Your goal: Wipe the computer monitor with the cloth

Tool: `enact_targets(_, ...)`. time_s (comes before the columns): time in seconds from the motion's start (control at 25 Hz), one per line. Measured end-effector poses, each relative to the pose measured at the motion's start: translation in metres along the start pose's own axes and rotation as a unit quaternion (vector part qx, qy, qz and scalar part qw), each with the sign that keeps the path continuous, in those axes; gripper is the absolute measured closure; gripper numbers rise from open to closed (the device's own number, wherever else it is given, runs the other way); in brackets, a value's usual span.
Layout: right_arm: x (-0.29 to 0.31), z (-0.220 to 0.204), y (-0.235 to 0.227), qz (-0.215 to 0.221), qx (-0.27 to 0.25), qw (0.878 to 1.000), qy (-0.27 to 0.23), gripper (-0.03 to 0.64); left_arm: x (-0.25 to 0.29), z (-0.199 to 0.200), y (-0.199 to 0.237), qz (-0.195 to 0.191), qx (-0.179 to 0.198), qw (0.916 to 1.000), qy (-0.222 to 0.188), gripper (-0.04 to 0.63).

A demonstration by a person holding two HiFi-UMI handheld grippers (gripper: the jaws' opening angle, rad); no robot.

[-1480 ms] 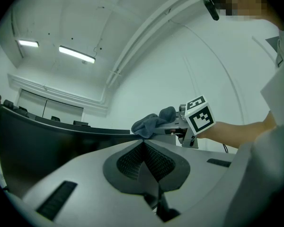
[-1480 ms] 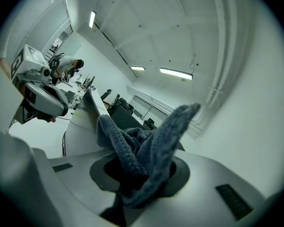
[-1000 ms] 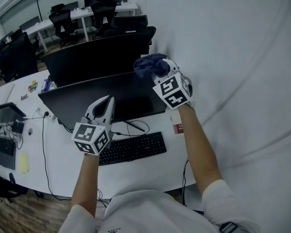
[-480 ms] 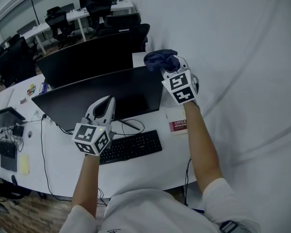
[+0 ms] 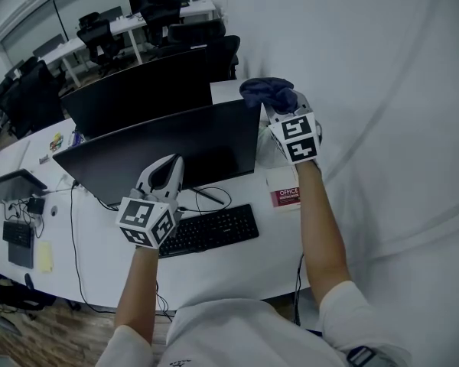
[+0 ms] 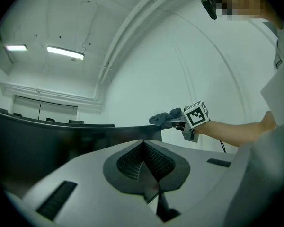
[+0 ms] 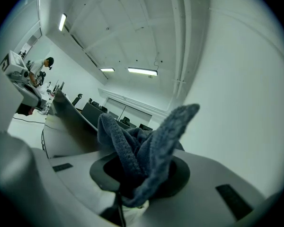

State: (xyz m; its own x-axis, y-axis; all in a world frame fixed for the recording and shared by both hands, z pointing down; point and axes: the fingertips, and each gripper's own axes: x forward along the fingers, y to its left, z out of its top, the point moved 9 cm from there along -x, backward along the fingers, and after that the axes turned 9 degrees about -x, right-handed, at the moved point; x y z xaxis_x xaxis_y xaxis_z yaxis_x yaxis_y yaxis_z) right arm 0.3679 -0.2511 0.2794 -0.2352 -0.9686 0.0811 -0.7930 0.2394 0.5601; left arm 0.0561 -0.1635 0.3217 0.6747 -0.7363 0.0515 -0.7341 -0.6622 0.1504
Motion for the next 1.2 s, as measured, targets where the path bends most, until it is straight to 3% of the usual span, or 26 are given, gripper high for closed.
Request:
enact_targets(0.24, 0.000, -0.034, 0.003, 0.007, 0.027, 0.999, 0.020, 0.512, 0.005, -0.001, -0.004, -0.003, 0.004, 0.9999, 0.011, 0.588)
enact_targets(0.6, -0.002, -0.081, 0.050, 0.044, 0.015, 0.998, 0.041, 0.512, 0.016, -0.016, -0.010, -0.014, -0.001, 0.9996, 0.026, 0.589)
enact_targets(0.84, -0.008, -0.092, 0.070, 0.049, -0.042, 0.997, 0.044, 0.512, 0.021, -0.029, -0.013, -0.017, -0.022, 0.9990, 0.036, 0.589)
enact_targets(1.2, -0.011, -0.140, 0.112, 0.100, -0.117, 0.984, 0.086, 0.512, 0.025, -0.058, -0.022, -0.021, -0.052, 0.9967, 0.059, 0.588)
